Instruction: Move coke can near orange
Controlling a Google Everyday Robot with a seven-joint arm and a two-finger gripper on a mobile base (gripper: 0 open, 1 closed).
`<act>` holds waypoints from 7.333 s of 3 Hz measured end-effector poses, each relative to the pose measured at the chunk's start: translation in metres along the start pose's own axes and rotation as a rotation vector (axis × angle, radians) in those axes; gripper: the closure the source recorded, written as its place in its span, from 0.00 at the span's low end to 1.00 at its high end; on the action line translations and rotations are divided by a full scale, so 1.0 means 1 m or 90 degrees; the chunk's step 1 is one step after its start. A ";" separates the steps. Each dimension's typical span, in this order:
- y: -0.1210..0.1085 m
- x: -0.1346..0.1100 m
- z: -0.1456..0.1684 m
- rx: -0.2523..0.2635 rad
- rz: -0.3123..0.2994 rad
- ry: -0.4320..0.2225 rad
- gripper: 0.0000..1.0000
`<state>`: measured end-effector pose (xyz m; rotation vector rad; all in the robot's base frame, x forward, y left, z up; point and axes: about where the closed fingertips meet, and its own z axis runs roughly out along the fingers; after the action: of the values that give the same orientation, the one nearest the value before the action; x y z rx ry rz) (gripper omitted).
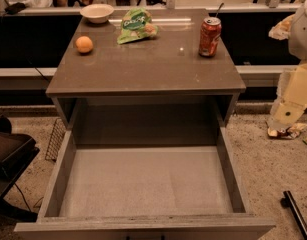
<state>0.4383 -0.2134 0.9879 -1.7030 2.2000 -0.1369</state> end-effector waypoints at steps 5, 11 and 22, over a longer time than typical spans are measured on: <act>-0.092 0.053 0.057 0.190 0.320 -0.201 0.00; -0.238 -0.010 0.104 0.294 0.420 -0.562 0.00; -0.337 -0.108 0.193 0.216 0.378 -0.673 1.00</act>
Offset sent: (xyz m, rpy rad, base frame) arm 0.0599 -0.0160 0.0050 0.2239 -0.1427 -0.1672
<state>0.8348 -0.1749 0.9284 -0.6087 1.5983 0.4204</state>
